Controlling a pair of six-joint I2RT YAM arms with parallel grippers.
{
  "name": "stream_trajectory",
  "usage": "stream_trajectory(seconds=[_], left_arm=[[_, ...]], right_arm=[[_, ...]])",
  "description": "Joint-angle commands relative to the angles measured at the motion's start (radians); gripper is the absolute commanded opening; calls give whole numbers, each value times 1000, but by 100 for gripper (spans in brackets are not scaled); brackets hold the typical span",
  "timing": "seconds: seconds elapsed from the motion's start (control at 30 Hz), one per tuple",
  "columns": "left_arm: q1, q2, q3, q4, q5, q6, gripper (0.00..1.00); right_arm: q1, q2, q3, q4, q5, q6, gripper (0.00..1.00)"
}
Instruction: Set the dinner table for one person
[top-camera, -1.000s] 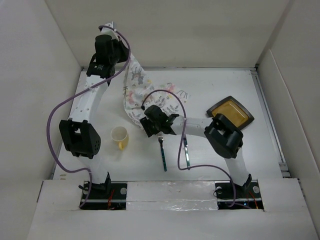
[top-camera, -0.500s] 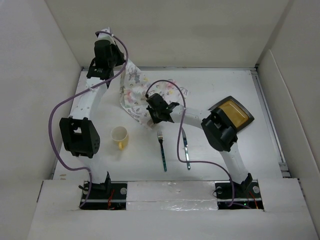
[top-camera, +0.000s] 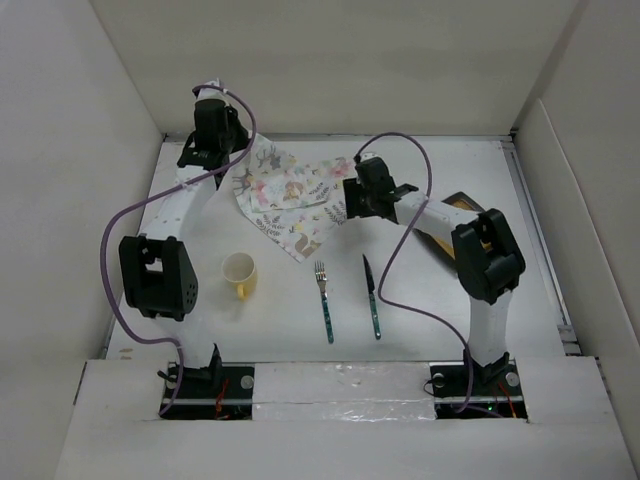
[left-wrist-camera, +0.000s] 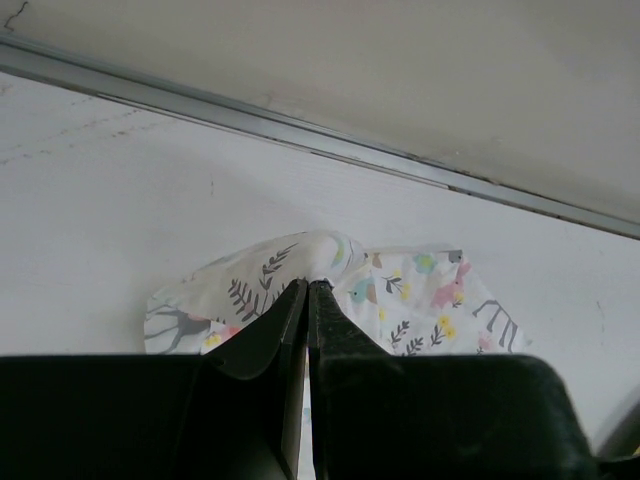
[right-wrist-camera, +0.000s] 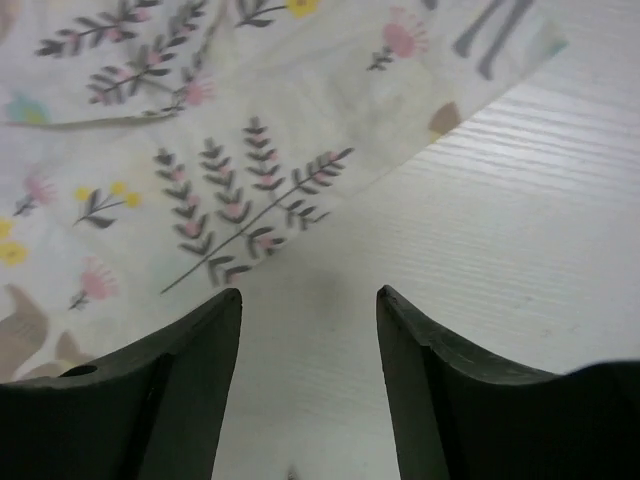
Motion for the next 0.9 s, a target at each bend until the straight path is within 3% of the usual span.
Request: stream_trajectory(seconds=[0.0, 0.43, 0.47, 0.53, 0.57, 0.63, 0.67, 0.8, 0.87], left_arm=[[5, -93, -10, 51, -14, -14, 0], [5, -252, -231, 92, 37, -23, 0], [5, -256, -236, 91, 40, -23, 0], [5, -271, -243, 95, 42, -22, 0], [5, -274, -254, 98, 45, -23, 0], [5, -277, -257, 103, 42, -23, 0], [5, -274, -259, 101, 40, -23, 0], [5, -274, -259, 104, 49, -26, 0], [5, -274, -259, 97, 43, -19, 0]], right_arm=[[92, -28, -48, 100, -123, 6, 64], [163, 171, 144, -107, 148, 38, 63], [163, 178, 145, -99, 130, 37, 52], [154, 203, 176, -124, 111, 46, 41], [154, 204, 180, -124, 104, 45, 29], [143, 205, 188, -139, 120, 43, 25], [143, 205, 191, -144, 125, 35, 14], [108, 214, 205, -159, 78, 12, 0], [95, 208, 205, -148, 73, 9, 0]])
